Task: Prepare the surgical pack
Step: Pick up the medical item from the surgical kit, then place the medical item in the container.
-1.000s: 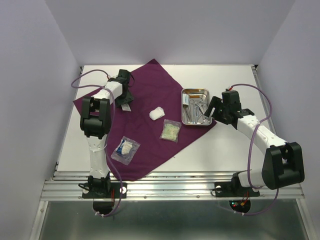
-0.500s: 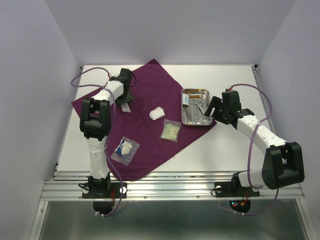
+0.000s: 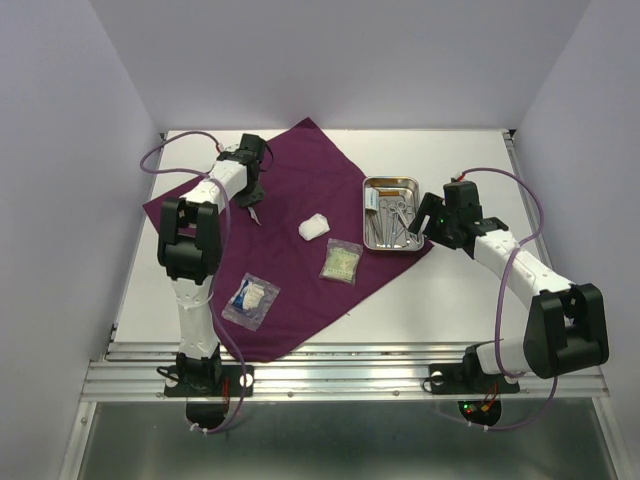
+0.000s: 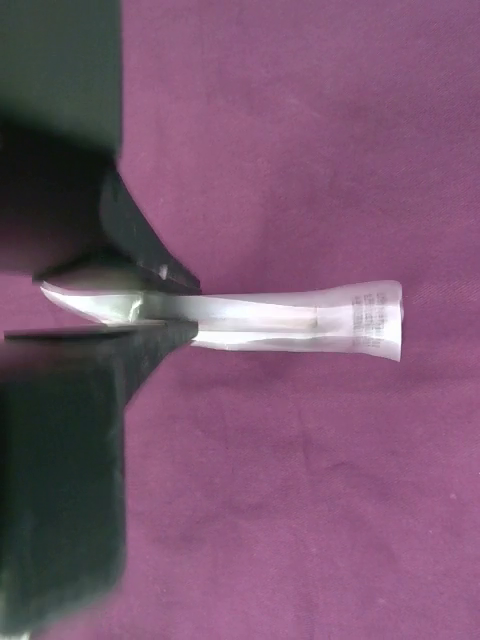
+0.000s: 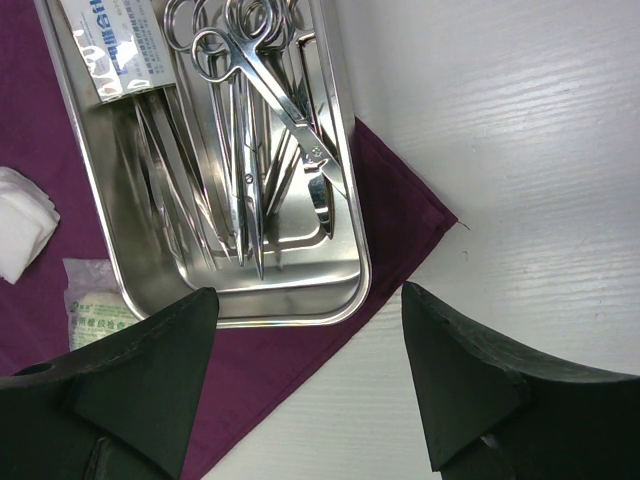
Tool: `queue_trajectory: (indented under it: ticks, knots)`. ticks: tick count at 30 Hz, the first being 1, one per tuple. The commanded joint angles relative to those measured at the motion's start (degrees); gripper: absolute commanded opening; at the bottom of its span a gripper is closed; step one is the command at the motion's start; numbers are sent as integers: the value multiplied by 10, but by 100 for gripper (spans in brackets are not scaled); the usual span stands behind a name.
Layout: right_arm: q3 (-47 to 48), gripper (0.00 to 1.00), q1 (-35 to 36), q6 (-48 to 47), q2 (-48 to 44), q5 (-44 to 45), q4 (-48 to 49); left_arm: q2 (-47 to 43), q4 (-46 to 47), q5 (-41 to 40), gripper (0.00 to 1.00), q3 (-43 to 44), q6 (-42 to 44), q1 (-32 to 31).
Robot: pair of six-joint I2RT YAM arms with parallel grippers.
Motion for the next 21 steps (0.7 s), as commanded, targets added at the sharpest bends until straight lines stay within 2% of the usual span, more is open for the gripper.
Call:
queue_trajectory:
  ticks: [1,3,4,11,16,17,21]
  knots:
    - [0,79,-3,3,-2,-3,18,-30,-8,-12,24,14,0,-3]
    - [0,79,-3,5,-2,-3,18,-31,-12,-11,17,17,1,-3]
    - [1,79,-3,4,-2,-3,18,-33,-14,-10,0,20,1,-3]
    - [1,79,-3,4,-3,-1,18,-86,7,35,0,21,14,-15]
    - [1,79,-3,7,-1,1,20,-142,91,182,0,-19,28,-46]
    - [1,79,-3,7,-1,1,21,-146,128,239,0,-26,25,-54]
    - [3,79,-3,10,-5,4,21,-139,202,328,0,-29,1,-124]
